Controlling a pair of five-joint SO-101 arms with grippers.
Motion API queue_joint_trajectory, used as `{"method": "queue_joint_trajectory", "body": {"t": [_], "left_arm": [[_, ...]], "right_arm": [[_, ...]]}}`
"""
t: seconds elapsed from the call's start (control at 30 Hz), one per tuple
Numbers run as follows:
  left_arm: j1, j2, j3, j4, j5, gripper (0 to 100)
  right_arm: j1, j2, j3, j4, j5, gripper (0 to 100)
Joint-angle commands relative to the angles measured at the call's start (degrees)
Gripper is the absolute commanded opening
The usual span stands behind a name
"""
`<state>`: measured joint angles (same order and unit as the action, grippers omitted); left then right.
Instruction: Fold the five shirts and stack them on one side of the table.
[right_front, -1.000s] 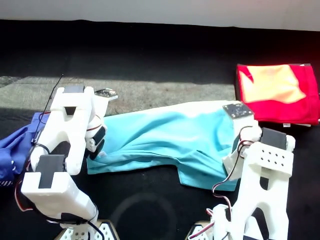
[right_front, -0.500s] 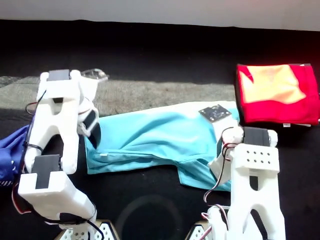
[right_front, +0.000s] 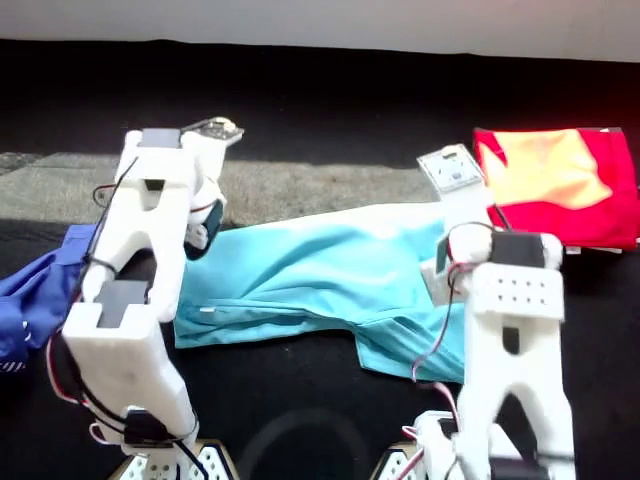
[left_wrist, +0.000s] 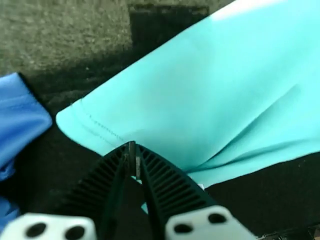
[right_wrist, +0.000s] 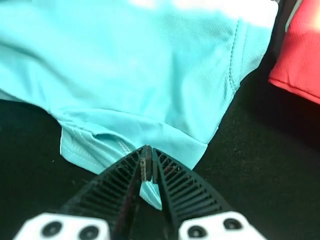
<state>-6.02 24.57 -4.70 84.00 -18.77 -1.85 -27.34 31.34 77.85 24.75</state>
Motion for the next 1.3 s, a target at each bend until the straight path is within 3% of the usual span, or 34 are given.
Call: {"method": "queue_joint_trajectory", "body": {"t": [0.0,0.37,0.6,0.83,1.03,1.27], "left_arm": [[-0.84,5.85,-4.53,-1.05,0.44,1],[-6.37,20.35,-24.4,-0.97,0.44,1],[-6.55,31.6,-49.89,3.87,3.08,1],[-5.58,38.55,-69.32,17.49,3.34,1],[-5.67,33.1,-64.13,17.93,3.43,1],[-2.51,14.55,-36.35,16.88,3.25,1]], "right_arm": [[-1.1,10.86,-2.51,-6.81,-2.02,0.6],[-2.24,33.63,-5.85,-29.85,-2.02,0.6],[-0.57,46.46,-20.0,-29.76,-2.11,0.6],[-0.22,51.21,-30.55,-20.35,-2.2,0.6],[-0.22,51.03,-37.58,-12.79,-5.27,0.6],[-2.68,50.24,-45.23,-3.74,-7.03,0.6]]}}
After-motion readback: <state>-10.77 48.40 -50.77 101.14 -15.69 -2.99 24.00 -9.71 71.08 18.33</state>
